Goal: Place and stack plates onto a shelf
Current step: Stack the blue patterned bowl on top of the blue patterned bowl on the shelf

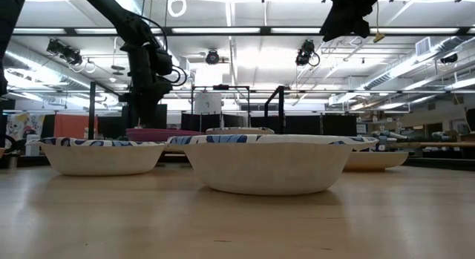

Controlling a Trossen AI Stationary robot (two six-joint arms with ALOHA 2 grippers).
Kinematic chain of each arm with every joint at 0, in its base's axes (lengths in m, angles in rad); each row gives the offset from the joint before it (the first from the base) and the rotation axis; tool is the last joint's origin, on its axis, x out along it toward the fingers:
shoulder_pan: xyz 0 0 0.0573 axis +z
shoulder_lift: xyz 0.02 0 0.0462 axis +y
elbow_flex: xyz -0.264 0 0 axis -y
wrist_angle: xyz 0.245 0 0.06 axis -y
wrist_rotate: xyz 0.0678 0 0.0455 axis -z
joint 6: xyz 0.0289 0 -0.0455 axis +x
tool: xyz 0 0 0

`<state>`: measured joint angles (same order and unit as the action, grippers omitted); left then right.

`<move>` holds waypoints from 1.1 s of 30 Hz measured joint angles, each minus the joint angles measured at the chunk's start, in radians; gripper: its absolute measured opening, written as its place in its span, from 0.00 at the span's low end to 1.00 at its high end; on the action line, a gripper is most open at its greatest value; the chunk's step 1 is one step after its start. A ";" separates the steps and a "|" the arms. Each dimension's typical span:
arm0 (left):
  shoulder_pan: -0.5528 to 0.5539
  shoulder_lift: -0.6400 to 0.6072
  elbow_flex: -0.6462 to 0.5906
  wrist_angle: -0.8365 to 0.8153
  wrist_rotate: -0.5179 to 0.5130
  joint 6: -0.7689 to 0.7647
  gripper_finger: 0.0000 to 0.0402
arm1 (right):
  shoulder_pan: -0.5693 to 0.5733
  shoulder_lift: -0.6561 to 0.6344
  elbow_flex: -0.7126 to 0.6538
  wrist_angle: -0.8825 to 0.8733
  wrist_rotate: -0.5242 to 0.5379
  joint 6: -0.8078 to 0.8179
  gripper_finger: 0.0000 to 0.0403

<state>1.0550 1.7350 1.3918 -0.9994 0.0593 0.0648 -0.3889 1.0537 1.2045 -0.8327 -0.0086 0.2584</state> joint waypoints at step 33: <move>-0.146 -0.153 0.000 0.005 0.032 0.011 0.37 | 0.000 0.000 0.000 0.000 0.000 0.000 0.32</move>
<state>0.9086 1.5822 1.3918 -0.9939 0.0914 0.0757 -0.3890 1.0537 1.2045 -0.8328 -0.0089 0.2585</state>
